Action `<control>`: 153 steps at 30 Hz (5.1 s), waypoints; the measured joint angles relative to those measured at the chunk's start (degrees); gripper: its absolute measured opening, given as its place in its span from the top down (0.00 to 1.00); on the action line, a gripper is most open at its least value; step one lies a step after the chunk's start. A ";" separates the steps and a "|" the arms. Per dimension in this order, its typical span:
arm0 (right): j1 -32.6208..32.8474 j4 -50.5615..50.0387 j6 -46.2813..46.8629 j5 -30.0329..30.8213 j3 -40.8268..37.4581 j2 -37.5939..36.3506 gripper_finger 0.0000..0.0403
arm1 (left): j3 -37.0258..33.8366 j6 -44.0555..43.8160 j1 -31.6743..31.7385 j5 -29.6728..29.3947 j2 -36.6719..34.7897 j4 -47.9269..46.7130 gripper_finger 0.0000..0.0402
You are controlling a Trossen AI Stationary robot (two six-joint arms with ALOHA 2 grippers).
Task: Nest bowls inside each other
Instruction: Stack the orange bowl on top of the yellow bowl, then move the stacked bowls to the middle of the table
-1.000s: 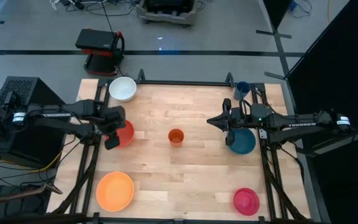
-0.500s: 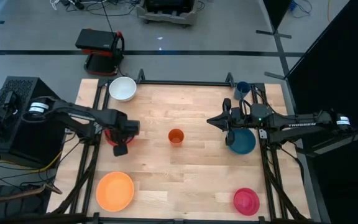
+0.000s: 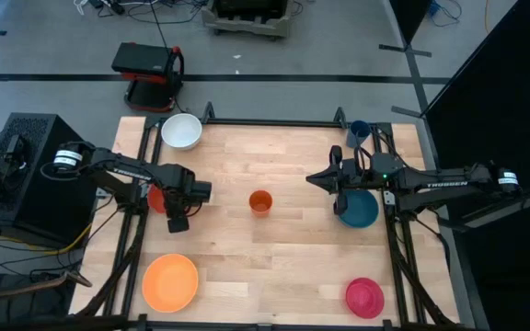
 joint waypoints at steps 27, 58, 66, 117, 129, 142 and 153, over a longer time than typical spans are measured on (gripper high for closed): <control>-0.01 -1.08 0.01 2.79 0.03 2.88 1.00 | 24.91 -20.39 -30.79 -6.62 -0.42 -10.26 1.00; -0.11 6.60 -1.32 5.87 0.03 4.20 1.00 | 34.34 -44.65 -58.87 -8.69 16.50 3.65 0.99; -0.11 6.67 -1.27 5.79 0.03 4.20 1.00 | 34.85 -43.66 -58.83 -9.05 18.18 8.74 0.97; -0.10 6.57 -1.25 5.75 -0.01 4.17 1.00 | 34.72 -42.12 -57.97 -8.24 28.28 8.97 0.80; -0.11 6.59 -1.25 5.77 -0.02 4.17 1.00 | 35.39 -37.03 -56.18 -7.02 30.65 0.59 0.99; 0.30 5.40 -1.00 5.70 -0.02 4.17 1.00 | 39.38 -20.74 -40.72 -18.98 27.67 -18.60 1.00; 1.07 3.13 -0.54 5.58 -0.02 4.17 1.00 | 37.14 -1.11 -24.82 -23.05 22.12 -9.68 1.00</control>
